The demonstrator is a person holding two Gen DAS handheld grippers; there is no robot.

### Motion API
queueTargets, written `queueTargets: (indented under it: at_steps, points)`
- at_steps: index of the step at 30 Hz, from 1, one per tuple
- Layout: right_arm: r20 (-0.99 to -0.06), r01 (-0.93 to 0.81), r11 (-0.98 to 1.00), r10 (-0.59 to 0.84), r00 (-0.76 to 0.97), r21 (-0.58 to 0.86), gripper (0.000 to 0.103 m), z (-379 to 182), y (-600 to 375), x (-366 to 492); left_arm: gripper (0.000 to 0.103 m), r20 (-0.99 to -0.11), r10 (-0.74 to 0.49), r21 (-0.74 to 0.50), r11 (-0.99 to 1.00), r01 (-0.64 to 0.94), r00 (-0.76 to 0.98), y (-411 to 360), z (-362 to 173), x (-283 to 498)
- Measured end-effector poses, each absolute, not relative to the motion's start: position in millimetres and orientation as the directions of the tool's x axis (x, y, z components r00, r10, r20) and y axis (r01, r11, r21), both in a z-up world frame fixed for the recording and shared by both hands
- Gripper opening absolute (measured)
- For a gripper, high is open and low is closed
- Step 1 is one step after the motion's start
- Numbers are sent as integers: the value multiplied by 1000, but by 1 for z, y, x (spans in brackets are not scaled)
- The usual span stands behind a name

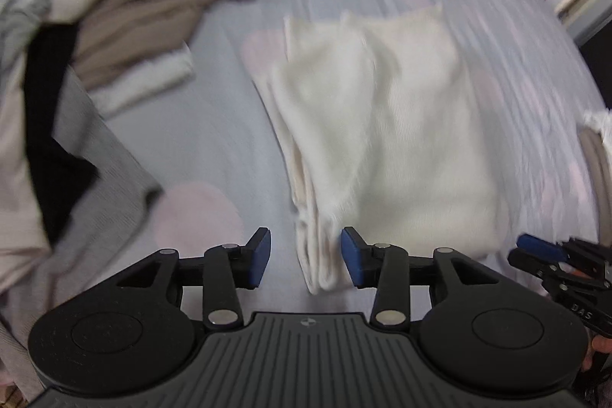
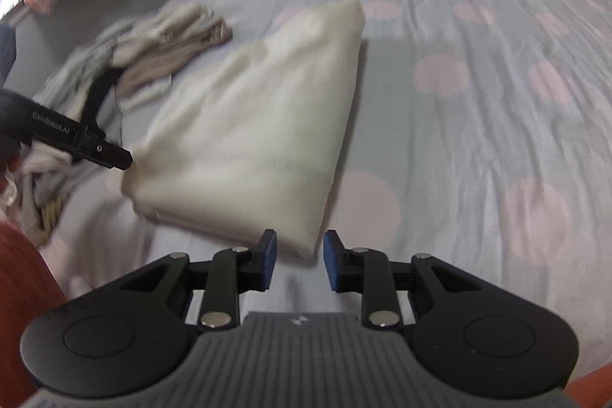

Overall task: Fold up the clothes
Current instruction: 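Lower the corner onto the sweater and open the right gripper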

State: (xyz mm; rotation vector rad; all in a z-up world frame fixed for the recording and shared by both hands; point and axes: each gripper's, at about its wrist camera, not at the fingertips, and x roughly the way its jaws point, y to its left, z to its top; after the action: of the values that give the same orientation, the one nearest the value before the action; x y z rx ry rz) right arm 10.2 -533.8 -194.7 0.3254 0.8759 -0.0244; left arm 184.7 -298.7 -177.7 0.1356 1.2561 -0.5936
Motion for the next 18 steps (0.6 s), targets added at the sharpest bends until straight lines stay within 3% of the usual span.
queueTargets:
  at_steps: [2,4,8,18]
  points:
    - [-736,166,950,86,671,263,29,-186,-538,12,38,-909,-365,-232,844,483,201,-297,-171,192]
    - [-725,172,951,72,685,258,18,-180,-545,19,38,-902,-372,-232,845,482,218,-302,-168,199]
    - [-721,172,951,69,689,255,14,-176,-557,44,33,-890,-383,-231,845,482,246,-318,-169,215]
    - [-716,132,966,70,695,223,14,-184,-578,138,33,-865,-432,-258,819,512,256,-352,-193,251]
